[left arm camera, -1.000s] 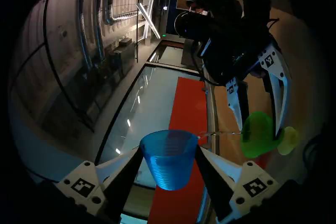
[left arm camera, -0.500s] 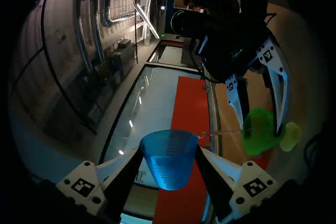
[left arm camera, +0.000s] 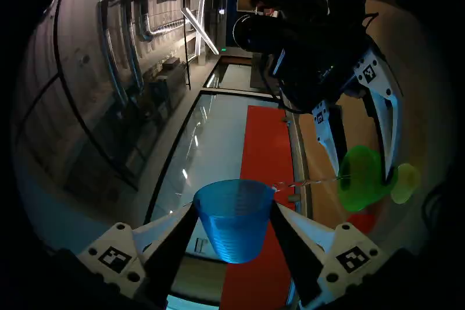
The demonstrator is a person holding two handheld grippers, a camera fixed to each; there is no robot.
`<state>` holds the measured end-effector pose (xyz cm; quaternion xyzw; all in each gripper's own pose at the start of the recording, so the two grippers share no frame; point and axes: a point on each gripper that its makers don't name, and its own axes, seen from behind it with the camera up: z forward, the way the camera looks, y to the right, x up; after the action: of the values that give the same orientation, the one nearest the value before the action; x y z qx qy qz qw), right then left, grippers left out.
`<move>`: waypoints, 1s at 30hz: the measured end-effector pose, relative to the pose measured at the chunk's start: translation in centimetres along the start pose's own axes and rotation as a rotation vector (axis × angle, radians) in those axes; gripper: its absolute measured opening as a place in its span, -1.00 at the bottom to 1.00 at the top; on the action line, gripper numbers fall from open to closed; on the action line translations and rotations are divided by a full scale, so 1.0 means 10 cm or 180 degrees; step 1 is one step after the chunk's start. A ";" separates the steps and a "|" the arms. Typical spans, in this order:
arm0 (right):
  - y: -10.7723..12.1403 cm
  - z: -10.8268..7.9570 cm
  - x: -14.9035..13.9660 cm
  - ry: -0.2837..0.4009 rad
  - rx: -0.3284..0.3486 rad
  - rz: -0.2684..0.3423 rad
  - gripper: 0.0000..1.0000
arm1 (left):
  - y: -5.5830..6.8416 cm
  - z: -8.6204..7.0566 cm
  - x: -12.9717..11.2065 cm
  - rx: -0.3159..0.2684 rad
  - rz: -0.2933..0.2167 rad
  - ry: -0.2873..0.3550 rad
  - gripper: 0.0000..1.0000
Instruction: Pour water
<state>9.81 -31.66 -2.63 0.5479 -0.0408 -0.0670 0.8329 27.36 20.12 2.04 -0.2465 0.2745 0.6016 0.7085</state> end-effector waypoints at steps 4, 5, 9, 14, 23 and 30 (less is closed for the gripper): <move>0.00 0.00 0.00 0.0003 -0.0001 0.0003 0.82 | 0.00 0.00 0.01 -0.0006 0.0033 0.0001 0.72; 0.00 0.00 0.00 0.0004 -0.0001 0.0004 0.82 | 0.00 0.00 0.01 -0.0009 0.0039 0.0001 0.72; -0.01 0.00 0.01 0.0020 -0.0001 0.0018 0.82 | 0.00 -0.01 0.02 -0.0019 0.0075 0.0003 0.72; -0.01 -0.01 0.01 0.0036 0.0010 0.0054 0.82 | 0.00 0.00 0.03 -0.0024 0.0117 0.0004 0.72; -0.01 -0.01 0.01 0.0045 0.0010 0.0066 0.82 | -0.01 0.00 0.03 -0.0020 0.0154 0.0003 0.72; 0.00 0.00 0.01 0.0049 0.0004 0.0066 0.82 | -0.03 0.00 0.04 -0.0009 0.0205 0.0004 0.72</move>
<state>9.95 -31.68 -2.65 0.5484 -0.0401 -0.0541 0.8335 27.71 20.35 1.73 -0.2390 0.2818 0.6243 0.6883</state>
